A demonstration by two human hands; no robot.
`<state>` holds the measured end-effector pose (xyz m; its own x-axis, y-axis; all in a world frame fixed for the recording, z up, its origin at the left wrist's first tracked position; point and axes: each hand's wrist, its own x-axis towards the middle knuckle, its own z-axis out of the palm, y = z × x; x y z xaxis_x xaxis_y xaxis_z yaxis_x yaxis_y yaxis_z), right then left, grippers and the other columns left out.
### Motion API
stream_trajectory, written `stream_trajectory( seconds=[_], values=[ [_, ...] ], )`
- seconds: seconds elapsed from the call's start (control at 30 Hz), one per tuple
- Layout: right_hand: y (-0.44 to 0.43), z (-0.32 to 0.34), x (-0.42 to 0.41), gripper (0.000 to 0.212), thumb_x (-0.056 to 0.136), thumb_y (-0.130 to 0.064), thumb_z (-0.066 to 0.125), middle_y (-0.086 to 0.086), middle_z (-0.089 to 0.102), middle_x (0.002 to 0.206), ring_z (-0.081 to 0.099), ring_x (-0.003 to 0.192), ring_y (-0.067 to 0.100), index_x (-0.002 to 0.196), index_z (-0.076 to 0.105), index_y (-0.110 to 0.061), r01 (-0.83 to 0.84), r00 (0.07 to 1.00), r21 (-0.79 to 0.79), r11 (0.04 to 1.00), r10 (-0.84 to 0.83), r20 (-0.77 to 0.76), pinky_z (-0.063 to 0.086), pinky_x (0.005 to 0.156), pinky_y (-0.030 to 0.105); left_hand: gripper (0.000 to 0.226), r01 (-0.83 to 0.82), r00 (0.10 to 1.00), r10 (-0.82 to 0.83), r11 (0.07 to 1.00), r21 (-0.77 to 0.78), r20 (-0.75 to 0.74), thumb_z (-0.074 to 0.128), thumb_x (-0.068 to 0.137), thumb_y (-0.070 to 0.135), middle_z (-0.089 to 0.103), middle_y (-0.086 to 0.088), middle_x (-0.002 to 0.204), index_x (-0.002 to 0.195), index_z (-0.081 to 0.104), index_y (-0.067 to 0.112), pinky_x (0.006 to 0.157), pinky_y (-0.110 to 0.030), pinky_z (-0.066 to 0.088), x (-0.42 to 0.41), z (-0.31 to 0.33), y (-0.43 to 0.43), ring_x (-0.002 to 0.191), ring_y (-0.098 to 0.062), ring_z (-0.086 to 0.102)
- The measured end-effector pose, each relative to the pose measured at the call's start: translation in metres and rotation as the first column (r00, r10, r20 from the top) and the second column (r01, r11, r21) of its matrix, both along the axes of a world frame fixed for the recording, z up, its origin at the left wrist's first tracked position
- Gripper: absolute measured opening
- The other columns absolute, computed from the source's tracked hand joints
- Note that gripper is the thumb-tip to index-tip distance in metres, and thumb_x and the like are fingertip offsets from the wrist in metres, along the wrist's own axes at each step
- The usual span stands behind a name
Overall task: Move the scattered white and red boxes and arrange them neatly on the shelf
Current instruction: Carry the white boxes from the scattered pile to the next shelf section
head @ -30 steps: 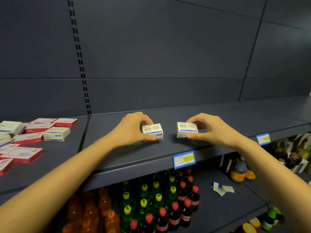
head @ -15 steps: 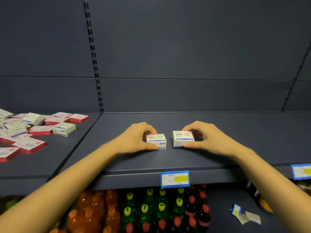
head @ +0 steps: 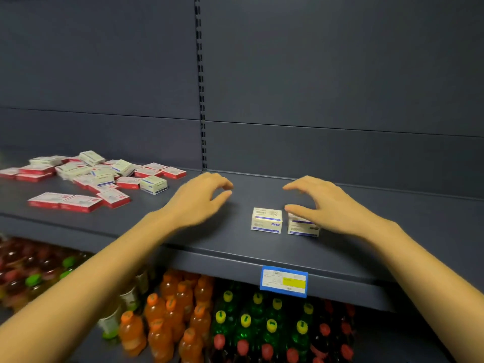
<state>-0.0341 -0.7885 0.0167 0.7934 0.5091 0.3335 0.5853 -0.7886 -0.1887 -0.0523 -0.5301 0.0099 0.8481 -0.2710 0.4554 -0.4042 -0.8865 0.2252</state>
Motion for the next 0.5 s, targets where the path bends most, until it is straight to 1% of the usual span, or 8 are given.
stream_trajectory(
  seconds=[0.03, 0.1, 0.17, 0.27, 0.37, 0.5],
  values=[
    [0.009, 0.003, 0.001, 0.045, 0.088, -0.046, 0.052, -0.01, 0.049, 0.134, 0.045, 0.122, 0.011, 0.13, 0.047, -0.03, -0.019, 1.0, -0.011, 1.0, 0.02, 0.014, 0.04, 0.103, 0.036, 0.03, -0.045, 0.999, 0.045, 0.999, 0.024, 0.019, 0.046, 0.094, 0.026, 0.059, -0.004, 0.123, 0.119, 0.057, 0.015, 0.1, -0.037, 0.041, -0.004, 0.001, 0.008, 0.116, -0.02, 0.051],
    [0.029, 0.005, 0.002, 0.042, 0.089, -0.044, 0.051, -0.011, 0.049, 0.135, 0.045, 0.124, 0.011, 0.13, 0.047, -0.031, -0.064, 0.997, -0.023, 0.998, 0.065, 0.03, 0.039, 0.103, 0.037, 0.031, -0.12, 0.992, 0.118, 0.992, 0.047, 0.042, 0.045, 0.094, 0.025, 0.059, -0.006, 0.125, 0.122, 0.056, 0.014, 0.097, -0.036, 0.04, -0.014, 0.002, 0.025, 0.116, -0.023, 0.051],
    [0.051, 0.006, 0.002, 0.041, 0.091, -0.042, 0.05, -0.011, 0.049, 0.136, 0.044, 0.125, 0.011, 0.13, 0.047, -0.031, -0.118, 0.992, -0.035, 0.992, 0.119, 0.03, 0.038, 0.104, 0.037, 0.033, -0.193, 0.981, 0.191, 0.98, 0.047, 0.047, 0.046, 0.094, 0.024, 0.057, -0.007, 0.129, 0.124, 0.054, 0.015, 0.096, -0.033, 0.04, -0.026, 0.003, 0.044, 0.118, -0.023, 0.051],
    [0.085, 0.008, 0.003, 0.041, 0.092, -0.041, 0.049, -0.011, 0.047, 0.138, 0.042, 0.127, 0.011, 0.132, 0.045, -0.031, -0.188, 0.982, -0.076, 0.979, 0.19, 0.017, 0.037, 0.106, 0.036, 0.032, -0.291, 0.956, 0.289, 0.955, 0.049, 0.049, 0.046, 0.094, 0.025, 0.056, -0.006, 0.131, 0.124, 0.056, 0.016, 0.097, -0.036, 0.041, -0.042, 0.003, 0.075, 0.121, -0.024, 0.049],
    [0.121, 0.01, 0.004, 0.041, 0.092, -0.041, 0.049, -0.01, 0.047, 0.139, 0.042, 0.127, 0.011, 0.131, 0.045, -0.031, -0.241, 0.969, -0.099, 0.965, 0.245, 0.023, 0.037, 0.106, 0.036, 0.032, -0.351, 0.936, 0.348, 0.934, 0.066, 0.054, 0.046, 0.094, 0.026, 0.057, -0.006, 0.128, 0.121, 0.057, 0.016, 0.097, -0.038, 0.043, -0.057, 0.002, 0.109, 0.119, -0.023, 0.05],
    [0.171, 0.01, 0.004, 0.041, 0.091, -0.042, 0.049, -0.011, 0.048, 0.137, 0.044, 0.125, 0.011, 0.13, 0.047, -0.031, -0.272, 0.959, -0.129, 0.954, 0.279, 0.041, 0.038, 0.105, 0.034, 0.032, -0.397, 0.918, 0.394, 0.915, 0.069, 0.055, 0.045, 0.094, 0.028, 0.057, -0.005, 0.129, 0.122, 0.056, 0.017, 0.096, -0.034, 0.04, -0.072, -0.003, 0.159, 0.12, -0.021, 0.049]
  ],
)
